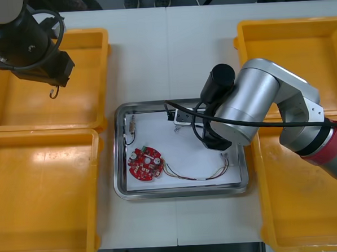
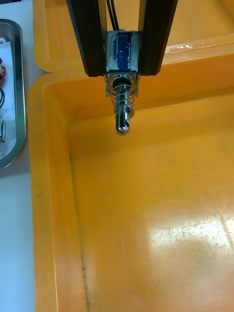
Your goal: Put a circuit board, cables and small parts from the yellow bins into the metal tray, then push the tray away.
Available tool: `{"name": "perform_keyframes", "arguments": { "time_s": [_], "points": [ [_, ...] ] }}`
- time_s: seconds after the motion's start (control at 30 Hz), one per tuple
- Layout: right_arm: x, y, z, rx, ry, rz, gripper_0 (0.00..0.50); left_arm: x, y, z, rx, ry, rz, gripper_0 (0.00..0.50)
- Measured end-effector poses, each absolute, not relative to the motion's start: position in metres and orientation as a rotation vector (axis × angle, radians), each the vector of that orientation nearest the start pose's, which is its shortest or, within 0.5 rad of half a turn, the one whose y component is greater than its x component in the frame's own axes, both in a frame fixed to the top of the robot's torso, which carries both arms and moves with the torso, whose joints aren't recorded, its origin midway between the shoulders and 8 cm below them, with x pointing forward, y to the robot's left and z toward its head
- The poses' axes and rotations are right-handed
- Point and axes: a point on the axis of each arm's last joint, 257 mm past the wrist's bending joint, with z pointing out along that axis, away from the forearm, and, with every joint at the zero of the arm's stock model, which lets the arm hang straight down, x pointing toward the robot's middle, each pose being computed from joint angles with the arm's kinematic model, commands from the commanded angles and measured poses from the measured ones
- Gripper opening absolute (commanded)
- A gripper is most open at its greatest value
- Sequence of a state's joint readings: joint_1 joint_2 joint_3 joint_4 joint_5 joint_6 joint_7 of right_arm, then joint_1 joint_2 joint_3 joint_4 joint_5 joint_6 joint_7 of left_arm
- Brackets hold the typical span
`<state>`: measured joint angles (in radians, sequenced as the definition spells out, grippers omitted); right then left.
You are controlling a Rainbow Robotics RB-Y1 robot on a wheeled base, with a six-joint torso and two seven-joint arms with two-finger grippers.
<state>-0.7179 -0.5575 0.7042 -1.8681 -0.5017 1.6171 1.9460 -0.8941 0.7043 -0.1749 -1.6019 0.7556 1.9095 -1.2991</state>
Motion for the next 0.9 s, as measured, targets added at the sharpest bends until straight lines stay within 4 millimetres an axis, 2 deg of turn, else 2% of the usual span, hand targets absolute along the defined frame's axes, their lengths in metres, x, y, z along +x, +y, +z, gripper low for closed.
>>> {"name": "perform_keyframes", "arguments": {
  "time_s": [0.27,0.4,0.57,0.7,0.8,0.9],
  "points": [
    [0.446,-0.126,-0.196,-1.623,2.206,-0.431,0.5,0.513,0.259,-0.101,0.264,2.706,0.055,0.0],
    [0.448,-0.115,-0.165,-1.526,2.176,-0.371,0.5,0.511,0.249,-0.094,0.268,2.678,0.051,0.0],
    [0.449,-0.102,-0.128,-1.301,2.17,-0.288,0.5,0.503,0.224,-0.093,0.147,2.664,0.017,0.0],
    [0.448,-0.099,-0.108,-1.257,2.134,-0.254,0.5,0.496,0.198,-0.103,0.002,2.669,-0.033,0.001],
    [0.447,-0.106,-0.101,-1.18,2.172,-0.194,0.5,0.494,0.175,-0.113,-0.024,2.665,-0.07,0.0],
    [0.454,-0.124,-0.091,-1.004,2.24,-0.151,0.5,0.491,0.152,-0.126,0.044,2.666,-0.084,0.0]
  ]
}}
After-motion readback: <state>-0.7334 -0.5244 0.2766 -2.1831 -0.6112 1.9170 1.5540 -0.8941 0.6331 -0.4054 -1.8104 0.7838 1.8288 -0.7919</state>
